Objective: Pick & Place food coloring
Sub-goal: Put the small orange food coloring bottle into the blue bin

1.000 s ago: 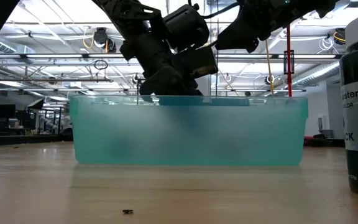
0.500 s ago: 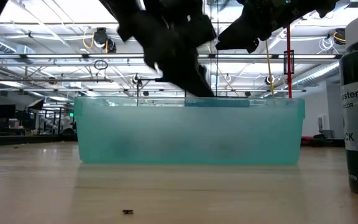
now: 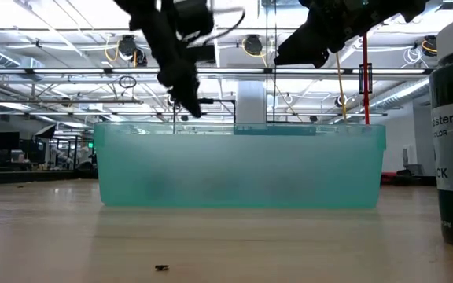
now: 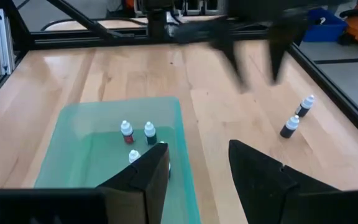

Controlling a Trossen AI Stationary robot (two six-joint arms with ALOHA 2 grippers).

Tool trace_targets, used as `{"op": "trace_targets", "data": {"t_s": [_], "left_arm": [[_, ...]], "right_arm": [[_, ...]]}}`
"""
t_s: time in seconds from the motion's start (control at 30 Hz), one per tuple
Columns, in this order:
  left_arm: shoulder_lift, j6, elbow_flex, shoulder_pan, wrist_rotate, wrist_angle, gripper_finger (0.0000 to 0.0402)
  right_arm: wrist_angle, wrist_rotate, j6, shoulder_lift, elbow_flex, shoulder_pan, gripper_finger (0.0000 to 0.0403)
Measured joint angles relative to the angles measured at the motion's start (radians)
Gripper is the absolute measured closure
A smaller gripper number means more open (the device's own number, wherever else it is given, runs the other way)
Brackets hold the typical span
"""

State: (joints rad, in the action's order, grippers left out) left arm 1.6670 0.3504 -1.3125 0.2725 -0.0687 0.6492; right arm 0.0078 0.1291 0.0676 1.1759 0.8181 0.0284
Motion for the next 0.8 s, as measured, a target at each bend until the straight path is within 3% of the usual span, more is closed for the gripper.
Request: {"op": "trace_targets", "data": {"t_s": [0.2,0.37,0.53,0.8], "left_arm": [[0.029,0.000,0.000,0.227,0.074,0.000,0.0227],[0.069,-0.103,0.000,0.358,0.102,-0.016,0.0227],[0.142,-0.126,0.000,0.413,0.121,-0.030,0.0227],[0.262,-0.083,0.002,0.399,0.112,-0.090,0.0227]], "right_arm": [[-0.029,0.000,0.000,0.000,0.000,0.000,0.0248],[-0.036,0.000,0.000,0.000,0.000,0.000,0.0248],[-0.036,0.000,-0.001,0.000,0.000,0.000,0.0248],[-0.035,0.000,-0.001,0.000,0.000,0.000,0.0248]]}}
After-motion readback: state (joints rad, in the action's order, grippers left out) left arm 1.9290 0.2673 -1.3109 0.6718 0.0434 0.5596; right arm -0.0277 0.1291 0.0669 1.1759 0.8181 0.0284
